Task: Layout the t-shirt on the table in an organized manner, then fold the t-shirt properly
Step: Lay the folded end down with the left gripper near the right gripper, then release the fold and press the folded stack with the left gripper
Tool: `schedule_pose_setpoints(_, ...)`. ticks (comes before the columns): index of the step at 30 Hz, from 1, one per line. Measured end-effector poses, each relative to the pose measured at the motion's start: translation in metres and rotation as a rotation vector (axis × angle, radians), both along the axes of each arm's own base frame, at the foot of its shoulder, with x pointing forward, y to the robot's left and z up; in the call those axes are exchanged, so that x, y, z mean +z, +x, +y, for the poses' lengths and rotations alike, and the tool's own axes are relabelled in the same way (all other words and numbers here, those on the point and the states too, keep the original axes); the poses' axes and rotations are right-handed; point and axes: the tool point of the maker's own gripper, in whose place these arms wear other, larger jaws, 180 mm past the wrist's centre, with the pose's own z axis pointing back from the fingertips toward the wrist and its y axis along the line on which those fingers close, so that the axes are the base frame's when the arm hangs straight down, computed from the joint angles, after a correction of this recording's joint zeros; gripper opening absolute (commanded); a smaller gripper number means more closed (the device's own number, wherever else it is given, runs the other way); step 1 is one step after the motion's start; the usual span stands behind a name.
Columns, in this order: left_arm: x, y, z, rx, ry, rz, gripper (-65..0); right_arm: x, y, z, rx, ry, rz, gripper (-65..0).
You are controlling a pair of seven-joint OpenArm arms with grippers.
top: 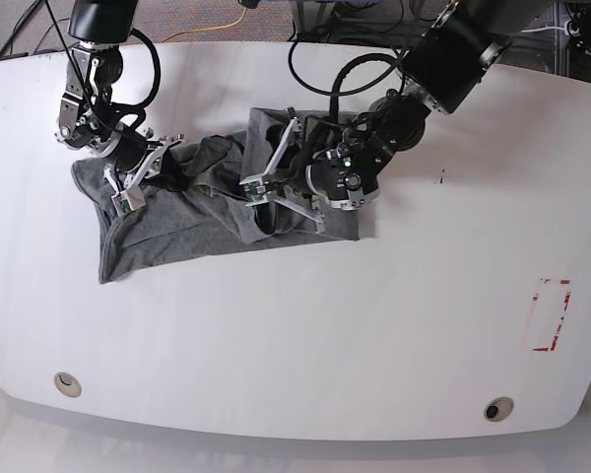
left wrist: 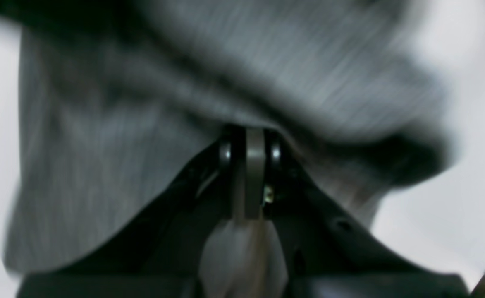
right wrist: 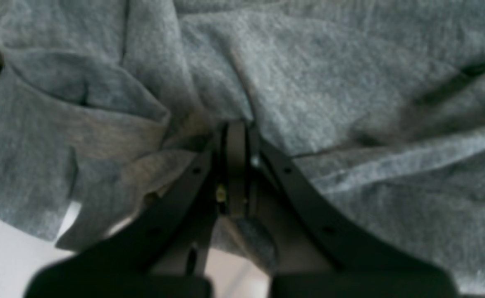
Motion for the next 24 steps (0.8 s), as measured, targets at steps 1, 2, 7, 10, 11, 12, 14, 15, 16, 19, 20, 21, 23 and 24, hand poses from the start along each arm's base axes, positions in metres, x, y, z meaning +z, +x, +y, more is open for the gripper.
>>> schedule_pose_setpoints(1, 0.005, 0.002, -0.008, -0.005, -0.018, -0.007, -62.9, 0.000, 0.001, 0.000, 0.002, -0.002, 0.001, -64.5)
schedule_pose_setpoints(2, 0.010, 0.004, -0.015, -0.009, -0.037, -0.015, -62.8, 0.000, 0.001, 0.000, 0.001, -0.004, 0.002, -64.5)
schedule_pose_setpoints(7, 0.023, 0.012, -0.038, -0.019, -0.091, -0.021, -62.8, 0.000, 0.001, 0.000, 0.001, -0.003, 0.000, -64.5)
schedule_pose_setpoints(10, 0.016, 0.015, -0.045, -0.031, -0.064, -0.007, -62.8, 0.000, 0.001, 0.000, 0.001, -0.003, 0.000, -64.5)
schedule_pose_setpoints(11, 0.016, 0.016, -0.047, -0.035, -0.060, -0.006, -62.8, 0.000, 0.001, -0.001, 0.001, -0.003, 0.000, -64.5)
schedule_pose_setpoints(12, 0.014, 0.015, -0.052, -0.045, -0.064, -0.001, -62.8, 0.000, 0.001, 0.000, 0.000, -0.003, 0.001, -64.5)
schedule_pose_setpoints(14, 0.015, 0.015, -0.063, -0.066, -0.090, -0.002, -62.8, 0.000, 0.001, 0.000, 0.000, -0.003, 0.001, -64.5)
schedule_pose_setpoints(15, 0.015, 0.015, -0.068, -0.073, -0.101, -0.004, -62.8, 0.000, 0.001, 0.000, 0.000, -0.003, 0.001, -64.5)
schedule_pose_setpoints(16, 0.016, 0.014, -0.075, -0.085, -0.123, -0.004, -62.8, 0.000, 0.001, 0.000, 0.000, -0.003, 0.001, -64.5)
schedule_pose_setpoints(19, 0.017, 0.012, -0.092, -0.106, -0.171, 0.004, -63.1, 0.000, 0.001, -0.001, 0.000, -0.003, 0.001, -64.5)
schedule_pose_setpoints(20, 0.017, 0.012, -0.095, -0.112, -0.174, 0.004, -63.2, 0.000, 0.001, 0.000, 0.000, -0.003, 0.001, -64.5)
schedule_pose_setpoints(21, 0.018, 0.012, -0.096, -0.114, -0.179, 0.002, -63.2, 0.000, 0.001, 0.000, -0.001, -0.002, 0.001, -64.5)
schedule_pose_setpoints(23, 0.021, 0.014, -0.098, -0.115, -0.187, -0.004, -63.2, 0.000, 0.001, 0.000, 0.000, -0.002, 0.001, -64.5)
schedule_pose_setpoints(24, 0.024, 0.017, -0.097, -0.109, -0.192, -0.012, -63.2, 0.000, 0.001, 0.000, 0.000, -0.002, 0.001, -64.5)
